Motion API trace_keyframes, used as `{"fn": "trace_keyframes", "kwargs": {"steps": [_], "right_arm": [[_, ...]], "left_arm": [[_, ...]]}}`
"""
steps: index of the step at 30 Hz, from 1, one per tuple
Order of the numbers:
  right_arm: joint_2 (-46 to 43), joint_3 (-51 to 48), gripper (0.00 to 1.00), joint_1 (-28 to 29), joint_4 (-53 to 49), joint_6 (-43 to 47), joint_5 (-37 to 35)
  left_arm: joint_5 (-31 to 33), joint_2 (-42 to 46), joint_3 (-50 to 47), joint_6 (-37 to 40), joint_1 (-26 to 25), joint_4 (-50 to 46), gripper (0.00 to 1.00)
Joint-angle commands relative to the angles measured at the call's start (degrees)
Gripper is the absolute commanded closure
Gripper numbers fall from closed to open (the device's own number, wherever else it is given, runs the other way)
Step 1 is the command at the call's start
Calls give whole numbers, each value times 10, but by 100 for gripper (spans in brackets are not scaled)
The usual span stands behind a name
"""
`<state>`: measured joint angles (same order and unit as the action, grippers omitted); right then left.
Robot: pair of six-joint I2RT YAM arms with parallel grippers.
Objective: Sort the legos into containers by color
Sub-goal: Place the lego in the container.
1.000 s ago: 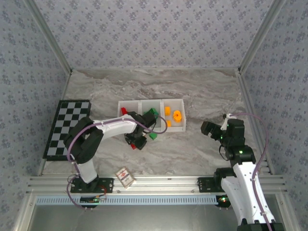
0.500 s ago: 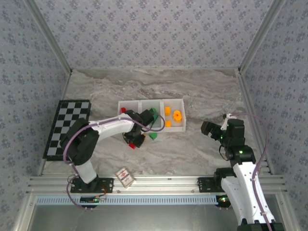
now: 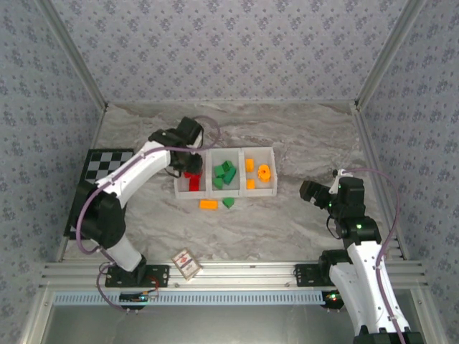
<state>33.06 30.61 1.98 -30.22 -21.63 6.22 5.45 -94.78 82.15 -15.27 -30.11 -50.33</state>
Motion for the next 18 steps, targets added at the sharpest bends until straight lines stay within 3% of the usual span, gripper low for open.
{"fn": "trace_keyframes", "kwargs": {"steps": [1, 11, 18], "right_arm": [[-2, -4, 0, -4, -5, -6, -9], [-1, -5, 0, -9, -2, -7, -6], [2, -9, 0, -18, 5, -7, -2]], "left_arm": [[2, -46, 54, -11, 18, 7, 61], [-8, -166, 136, -23, 38, 22, 61], [-15, -170, 108, -33, 44, 54, 50]]}}
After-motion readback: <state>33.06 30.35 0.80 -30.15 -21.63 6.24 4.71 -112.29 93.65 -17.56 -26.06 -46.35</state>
